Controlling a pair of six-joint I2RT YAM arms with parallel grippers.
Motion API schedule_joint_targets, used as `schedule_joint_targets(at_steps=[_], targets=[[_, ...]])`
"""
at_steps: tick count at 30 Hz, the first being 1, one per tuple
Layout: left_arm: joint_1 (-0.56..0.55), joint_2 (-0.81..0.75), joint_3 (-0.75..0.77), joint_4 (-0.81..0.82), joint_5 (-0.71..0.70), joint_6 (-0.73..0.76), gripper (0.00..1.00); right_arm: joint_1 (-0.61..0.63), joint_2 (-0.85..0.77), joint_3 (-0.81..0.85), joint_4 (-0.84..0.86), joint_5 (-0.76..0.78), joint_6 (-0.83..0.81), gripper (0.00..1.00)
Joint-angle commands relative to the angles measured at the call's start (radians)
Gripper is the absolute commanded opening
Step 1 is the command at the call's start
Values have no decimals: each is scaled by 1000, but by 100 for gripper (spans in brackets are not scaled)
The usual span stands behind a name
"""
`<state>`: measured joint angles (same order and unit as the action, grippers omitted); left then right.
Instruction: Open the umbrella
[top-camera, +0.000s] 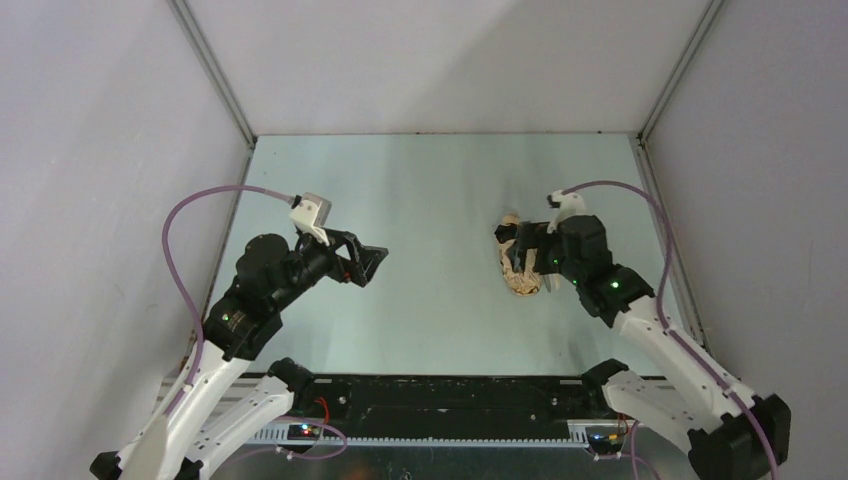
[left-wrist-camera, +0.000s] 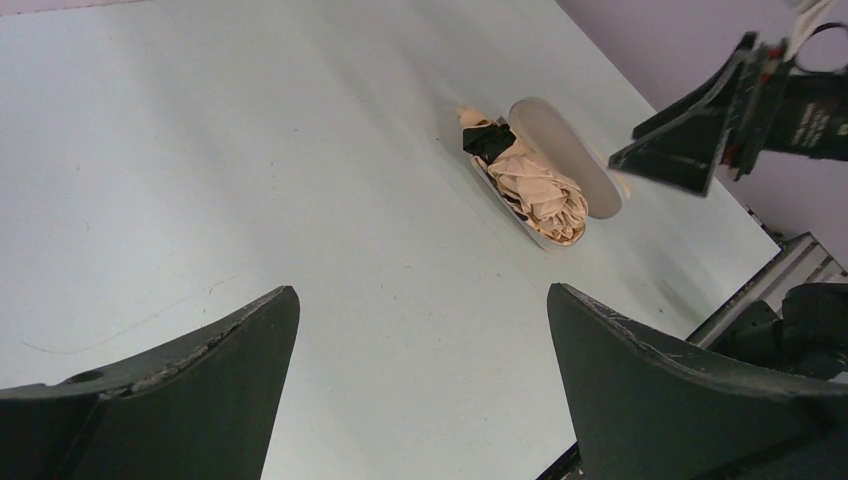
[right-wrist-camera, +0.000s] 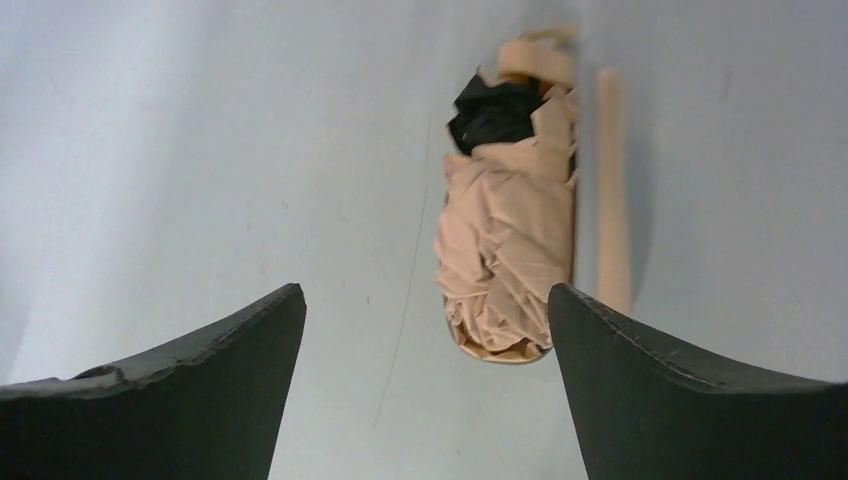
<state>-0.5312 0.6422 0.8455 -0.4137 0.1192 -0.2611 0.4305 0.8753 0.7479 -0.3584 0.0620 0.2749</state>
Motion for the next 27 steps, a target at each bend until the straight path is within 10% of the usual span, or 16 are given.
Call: schedule_joint_targets(at_steps=[1,27], targets=[[7,5,17,27,20,11,100,81,112,39,8,8,-51,93],[11,6,18,24,17,11,100,-4,502,73,31,21,-5,90]])
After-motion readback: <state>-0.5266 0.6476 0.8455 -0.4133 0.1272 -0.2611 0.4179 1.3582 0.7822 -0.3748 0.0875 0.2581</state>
